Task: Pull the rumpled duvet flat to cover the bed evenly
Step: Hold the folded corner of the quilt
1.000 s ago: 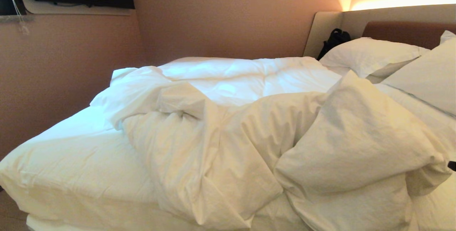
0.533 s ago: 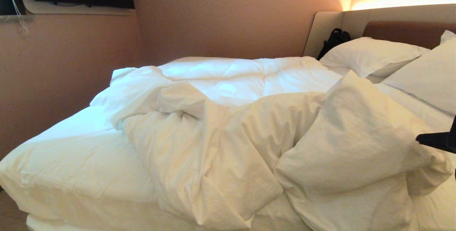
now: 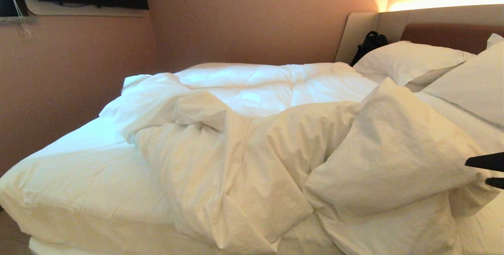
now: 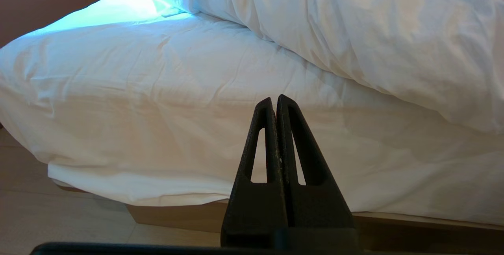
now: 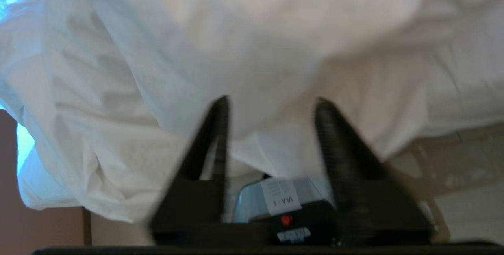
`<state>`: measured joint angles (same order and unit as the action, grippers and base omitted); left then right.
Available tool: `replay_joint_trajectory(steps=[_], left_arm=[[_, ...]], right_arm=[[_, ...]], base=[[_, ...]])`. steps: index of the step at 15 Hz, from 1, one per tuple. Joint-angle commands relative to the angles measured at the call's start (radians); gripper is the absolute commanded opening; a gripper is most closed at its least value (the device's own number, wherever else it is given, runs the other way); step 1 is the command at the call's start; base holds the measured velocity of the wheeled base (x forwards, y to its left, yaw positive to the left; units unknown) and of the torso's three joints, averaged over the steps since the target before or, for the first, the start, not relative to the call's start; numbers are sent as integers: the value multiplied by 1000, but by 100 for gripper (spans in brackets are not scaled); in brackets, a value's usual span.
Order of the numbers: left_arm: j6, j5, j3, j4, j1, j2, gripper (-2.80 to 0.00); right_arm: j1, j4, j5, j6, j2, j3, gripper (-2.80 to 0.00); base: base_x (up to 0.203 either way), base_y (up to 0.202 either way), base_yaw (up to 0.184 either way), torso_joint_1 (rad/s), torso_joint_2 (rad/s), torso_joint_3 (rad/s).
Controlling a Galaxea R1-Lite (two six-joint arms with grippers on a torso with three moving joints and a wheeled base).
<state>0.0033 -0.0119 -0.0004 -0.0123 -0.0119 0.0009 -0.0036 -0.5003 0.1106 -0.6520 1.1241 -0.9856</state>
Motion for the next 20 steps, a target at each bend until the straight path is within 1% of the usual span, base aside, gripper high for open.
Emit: replay_joint_trajectory(steps=[1, 2, 4, 8, 10, 11, 14, 16, 18, 19, 20], left_arm=[[0, 0, 0, 0, 0, 0, -280], [0, 0, -1, 0, 0, 1, -280], [0, 0, 0, 0, 0, 1, -280], [0, 0, 0, 0, 0, 1, -280], [0, 0, 0, 0, 0, -1, -280], [0, 0, 0, 0, 0, 1, -280], [0, 0, -1, 0, 0, 1, -280], [0, 0, 0, 0, 0, -1, -280], [0, 0, -1, 0, 0, 1, -280], [0, 0, 0, 0, 0, 1, -280], [0, 0, 0, 0, 0, 1, -280]], right_arm=[[4, -29, 1, 5, -15, -7, 0], [7, -27, 1, 11, -10, -9, 0], [44, -20, 1, 46, 21, -39, 0], [110, -27, -9, 56, 138, -141, 0], [149, -27, -16, 81, 192, -169, 0], [159, -25, -27, 85, 210, -175, 0], [172, -15, -85, 85, 362, -199, 0], [163, 49, -95, 81, 466, -192, 0], [135, 165, -88, 79, 552, -151, 0], [121, 237, -74, 79, 591, -128, 0], [105, 307, -43, 78, 628, -104, 0]], base=[[0, 0, 0, 0, 0, 0], [0, 0, 0, 0, 0, 0], [0, 0, 0, 0, 0, 0], [0, 0, 0, 0, 0, 0], [0, 0, 0, 0, 0, 0], [0, 0, 0, 0, 0, 0], [0, 0, 0, 0, 0, 0], [0, 0, 0, 0, 0, 0], [0, 0, 0, 0, 0, 0], [0, 0, 0, 0, 0, 0], [0, 0, 0, 0, 0, 0]])
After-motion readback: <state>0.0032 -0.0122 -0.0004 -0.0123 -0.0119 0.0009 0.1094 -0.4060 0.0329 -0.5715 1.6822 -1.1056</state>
